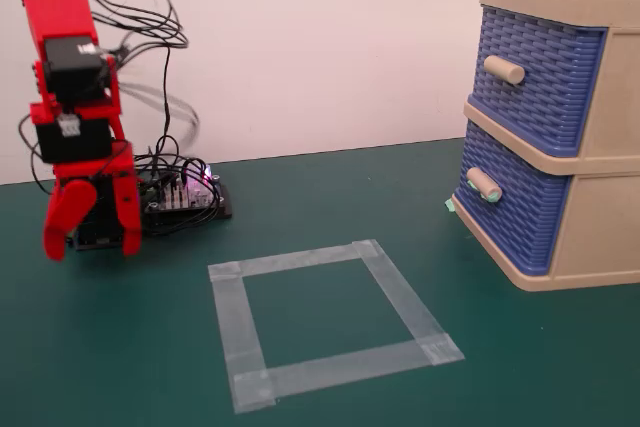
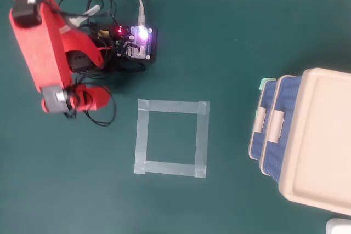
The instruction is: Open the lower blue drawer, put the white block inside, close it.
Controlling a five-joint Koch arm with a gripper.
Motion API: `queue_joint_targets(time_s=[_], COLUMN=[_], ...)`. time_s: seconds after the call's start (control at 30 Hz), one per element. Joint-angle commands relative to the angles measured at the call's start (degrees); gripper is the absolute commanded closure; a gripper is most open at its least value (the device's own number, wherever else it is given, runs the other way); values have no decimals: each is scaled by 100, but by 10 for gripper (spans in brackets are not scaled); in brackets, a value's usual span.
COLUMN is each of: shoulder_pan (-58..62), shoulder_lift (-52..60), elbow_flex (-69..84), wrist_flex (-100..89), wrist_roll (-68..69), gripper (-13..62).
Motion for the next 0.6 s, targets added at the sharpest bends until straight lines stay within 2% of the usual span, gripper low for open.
queue_joint_targets(time_s=[0.0, 0.27, 0.57], shoulder_pan=[-26, 598, 703], shoulder_lift=[756, 765, 756], elbow_flex=[132, 580, 554], wrist_flex=[387, 1037, 1028], wrist_roll=[-316, -325, -325], gripper=[151, 152, 150])
